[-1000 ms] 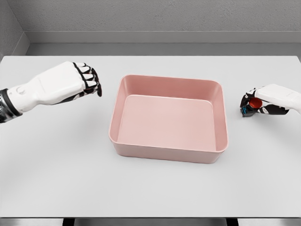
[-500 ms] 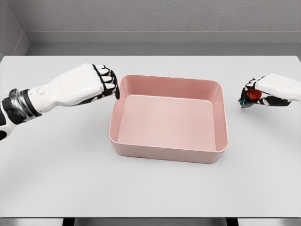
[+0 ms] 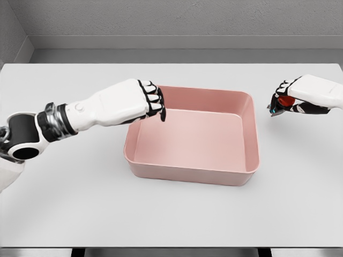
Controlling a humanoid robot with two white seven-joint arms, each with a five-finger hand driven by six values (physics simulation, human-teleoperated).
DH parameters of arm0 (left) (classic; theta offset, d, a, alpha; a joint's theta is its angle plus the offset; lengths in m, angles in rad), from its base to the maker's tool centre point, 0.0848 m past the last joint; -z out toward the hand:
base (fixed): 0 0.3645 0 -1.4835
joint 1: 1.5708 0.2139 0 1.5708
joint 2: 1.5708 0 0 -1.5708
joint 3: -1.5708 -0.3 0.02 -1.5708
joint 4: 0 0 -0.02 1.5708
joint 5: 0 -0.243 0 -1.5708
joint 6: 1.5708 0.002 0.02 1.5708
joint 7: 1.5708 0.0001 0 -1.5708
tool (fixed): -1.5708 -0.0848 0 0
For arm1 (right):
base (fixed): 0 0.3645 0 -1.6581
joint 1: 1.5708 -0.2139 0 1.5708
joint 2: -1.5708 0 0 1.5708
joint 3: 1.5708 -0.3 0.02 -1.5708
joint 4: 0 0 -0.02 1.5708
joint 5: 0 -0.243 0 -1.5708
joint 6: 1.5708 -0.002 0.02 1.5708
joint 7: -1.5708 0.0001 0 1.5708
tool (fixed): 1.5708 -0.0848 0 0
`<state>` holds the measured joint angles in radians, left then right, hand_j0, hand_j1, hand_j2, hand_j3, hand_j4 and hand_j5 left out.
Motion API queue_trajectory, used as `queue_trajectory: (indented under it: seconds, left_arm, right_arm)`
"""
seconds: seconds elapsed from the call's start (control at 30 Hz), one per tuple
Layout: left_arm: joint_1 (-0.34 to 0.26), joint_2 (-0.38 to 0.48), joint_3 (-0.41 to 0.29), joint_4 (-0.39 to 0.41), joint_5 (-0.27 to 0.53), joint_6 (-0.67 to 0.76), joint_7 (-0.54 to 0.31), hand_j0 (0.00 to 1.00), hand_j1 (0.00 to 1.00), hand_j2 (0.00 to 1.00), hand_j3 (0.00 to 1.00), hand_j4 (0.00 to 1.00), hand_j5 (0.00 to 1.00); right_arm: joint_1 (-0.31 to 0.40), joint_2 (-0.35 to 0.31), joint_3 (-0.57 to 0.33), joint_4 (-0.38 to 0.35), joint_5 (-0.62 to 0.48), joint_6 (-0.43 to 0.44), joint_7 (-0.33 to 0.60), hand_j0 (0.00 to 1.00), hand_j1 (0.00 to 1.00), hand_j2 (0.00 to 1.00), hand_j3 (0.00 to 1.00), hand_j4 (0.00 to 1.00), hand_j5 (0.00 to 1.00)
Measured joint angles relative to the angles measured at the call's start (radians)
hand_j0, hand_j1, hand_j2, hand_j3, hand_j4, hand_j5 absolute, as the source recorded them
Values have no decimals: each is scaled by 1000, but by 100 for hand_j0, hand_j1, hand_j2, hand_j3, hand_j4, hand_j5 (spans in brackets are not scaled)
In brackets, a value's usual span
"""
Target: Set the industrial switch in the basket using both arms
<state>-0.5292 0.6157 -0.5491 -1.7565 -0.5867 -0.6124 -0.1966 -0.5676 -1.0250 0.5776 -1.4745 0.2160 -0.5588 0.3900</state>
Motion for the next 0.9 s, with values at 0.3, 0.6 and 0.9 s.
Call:
queue_trajectory:
  seconds: [0.3, 0.6, 0.9]
  left_arm:
    - [-37, -103, -81, 77, -53, 0, -29, 40, 40, 40, 40, 40, 40]
    - [-58, -165, -122, 193, -74, 0, -34, 40, 40, 40, 40, 40, 40]
    - [-69, -186, -130, 233, -73, 0, -33, 73, 73, 73, 73, 73, 73]
  right_arm:
    - [-15, -51, -1, -79, -33, 0, 0, 44, 44, 44, 44, 44, 44]
    - [-35, -91, -4, -143, -73, -1, -1, 44, 44, 44, 44, 44, 44]
    - [-54, -101, -5, -177, -104, -19, 3, 44, 44, 44, 44, 44, 44]
